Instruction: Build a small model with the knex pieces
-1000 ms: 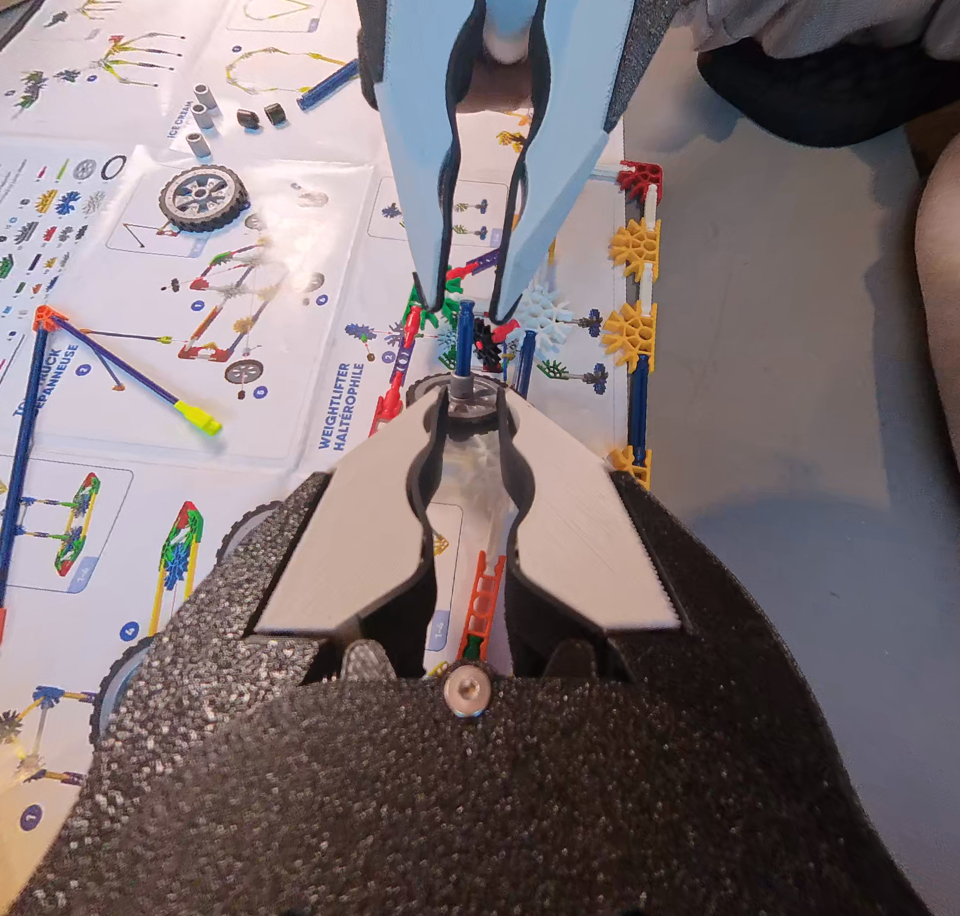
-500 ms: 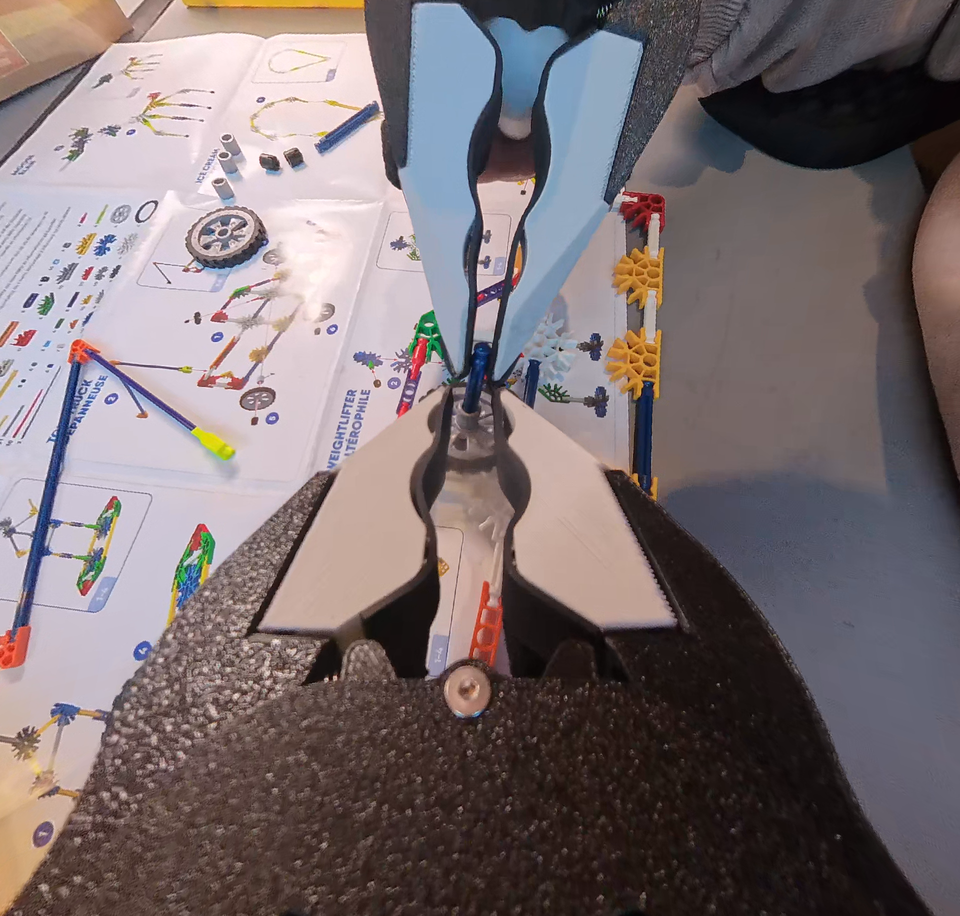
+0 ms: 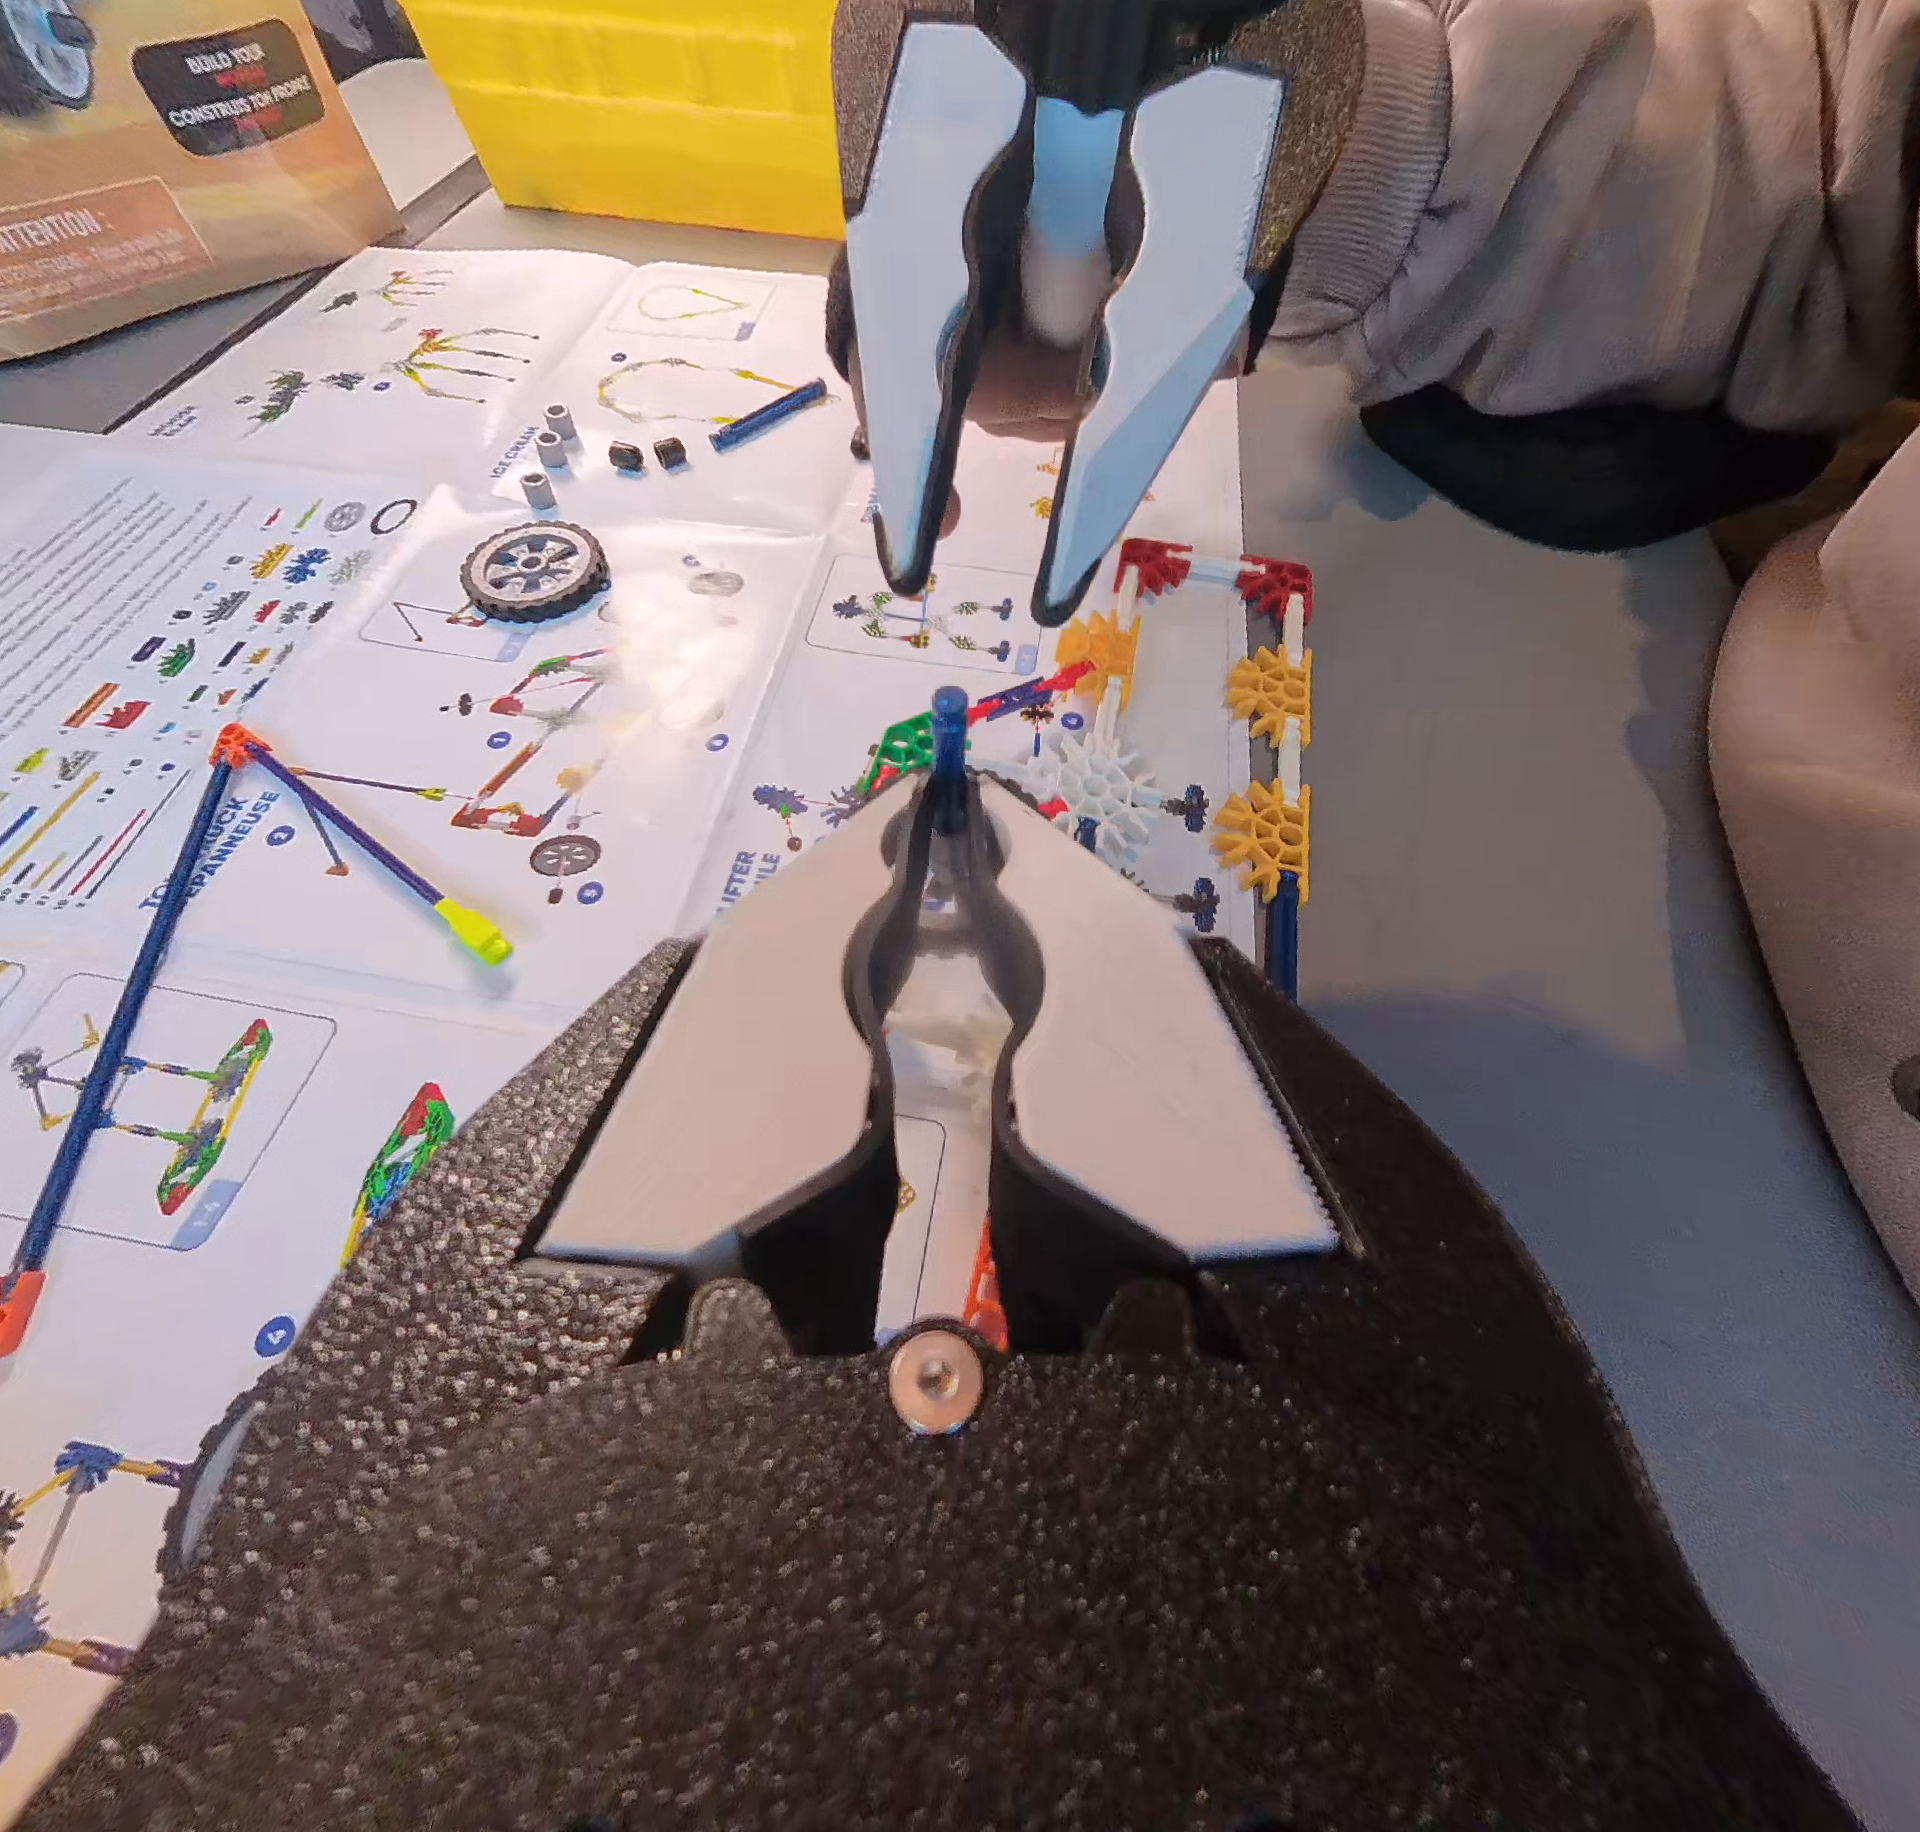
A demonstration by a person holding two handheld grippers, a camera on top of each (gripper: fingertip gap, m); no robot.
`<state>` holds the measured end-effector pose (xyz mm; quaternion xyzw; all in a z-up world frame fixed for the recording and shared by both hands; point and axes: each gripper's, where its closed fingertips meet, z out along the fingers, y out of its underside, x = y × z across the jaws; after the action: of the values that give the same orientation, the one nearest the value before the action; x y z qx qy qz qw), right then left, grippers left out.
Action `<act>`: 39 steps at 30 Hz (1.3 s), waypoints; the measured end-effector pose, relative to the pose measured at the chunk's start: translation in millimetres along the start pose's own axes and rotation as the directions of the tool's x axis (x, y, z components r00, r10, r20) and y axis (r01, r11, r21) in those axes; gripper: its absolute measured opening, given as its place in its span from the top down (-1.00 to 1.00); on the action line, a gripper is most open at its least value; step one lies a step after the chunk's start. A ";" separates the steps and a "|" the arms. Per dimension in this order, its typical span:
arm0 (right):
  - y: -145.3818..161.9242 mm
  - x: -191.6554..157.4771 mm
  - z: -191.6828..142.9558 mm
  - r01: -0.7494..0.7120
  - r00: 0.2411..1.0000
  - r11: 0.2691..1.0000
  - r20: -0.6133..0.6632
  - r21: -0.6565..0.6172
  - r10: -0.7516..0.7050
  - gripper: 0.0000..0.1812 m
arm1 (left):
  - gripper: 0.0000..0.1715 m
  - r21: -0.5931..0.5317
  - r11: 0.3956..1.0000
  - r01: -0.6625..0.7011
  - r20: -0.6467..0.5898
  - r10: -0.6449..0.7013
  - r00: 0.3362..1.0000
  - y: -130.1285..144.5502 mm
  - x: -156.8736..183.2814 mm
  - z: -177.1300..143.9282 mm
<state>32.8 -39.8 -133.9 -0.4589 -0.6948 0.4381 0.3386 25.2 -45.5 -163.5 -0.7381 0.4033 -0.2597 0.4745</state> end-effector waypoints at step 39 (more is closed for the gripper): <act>106.9 105.6 -42.1 -0.303 0.860 0.918 -0.487 -0.254 0.150 0.97 | 0.96 0.130 0.979 0.159 0.064 -0.168 0.984 -11.1 -27.1 -11.2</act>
<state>69.1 92.2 -208.7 -0.6776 -0.5974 0.2353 0.3587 5.9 -25.7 -148.7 -0.7470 0.3064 -0.2947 0.5112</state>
